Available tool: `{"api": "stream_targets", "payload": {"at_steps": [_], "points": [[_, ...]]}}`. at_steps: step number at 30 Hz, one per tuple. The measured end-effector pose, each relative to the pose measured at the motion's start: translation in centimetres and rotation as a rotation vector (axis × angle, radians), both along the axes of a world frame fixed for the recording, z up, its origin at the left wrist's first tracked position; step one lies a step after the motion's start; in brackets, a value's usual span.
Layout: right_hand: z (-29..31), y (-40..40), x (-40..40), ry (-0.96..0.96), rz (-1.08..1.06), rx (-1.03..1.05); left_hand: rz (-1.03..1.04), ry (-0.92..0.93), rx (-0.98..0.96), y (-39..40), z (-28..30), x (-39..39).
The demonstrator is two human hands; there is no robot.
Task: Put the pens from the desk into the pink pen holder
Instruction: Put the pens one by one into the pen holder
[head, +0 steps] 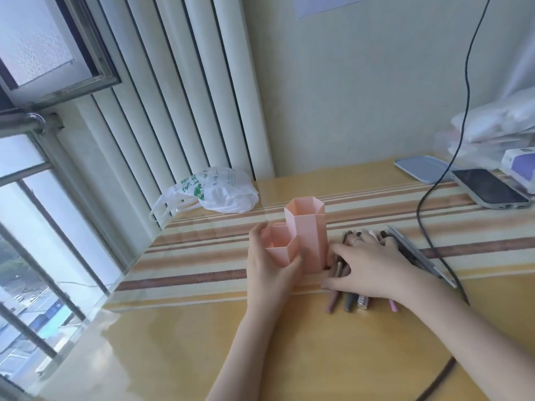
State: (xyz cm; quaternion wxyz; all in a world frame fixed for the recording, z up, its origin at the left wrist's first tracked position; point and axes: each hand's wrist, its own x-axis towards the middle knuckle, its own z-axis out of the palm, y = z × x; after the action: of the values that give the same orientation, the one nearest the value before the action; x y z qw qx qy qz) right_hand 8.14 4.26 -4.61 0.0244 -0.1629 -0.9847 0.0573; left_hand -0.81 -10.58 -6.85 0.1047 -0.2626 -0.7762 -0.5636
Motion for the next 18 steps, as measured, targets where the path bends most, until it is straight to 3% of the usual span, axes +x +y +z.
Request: {"api": "stream_targets", "payload": {"at_steps": [9, 13, 18], "points": [[-0.8, -0.8, -0.6, 0.141, -0.054, 0.047, -0.027, 0.008, -0.055, -0.2, -0.3, -0.2], [-0.5, -0.3, -0.6, 0.209, 0.056, 0.102, -0.026, 0.001, -0.057, -0.3, -0.4, -0.3], [-0.9, 0.8, -0.5, 0.257, 0.170, -0.036, -0.018, 0.018, -0.058, -0.1, -0.3, -0.3]]}}
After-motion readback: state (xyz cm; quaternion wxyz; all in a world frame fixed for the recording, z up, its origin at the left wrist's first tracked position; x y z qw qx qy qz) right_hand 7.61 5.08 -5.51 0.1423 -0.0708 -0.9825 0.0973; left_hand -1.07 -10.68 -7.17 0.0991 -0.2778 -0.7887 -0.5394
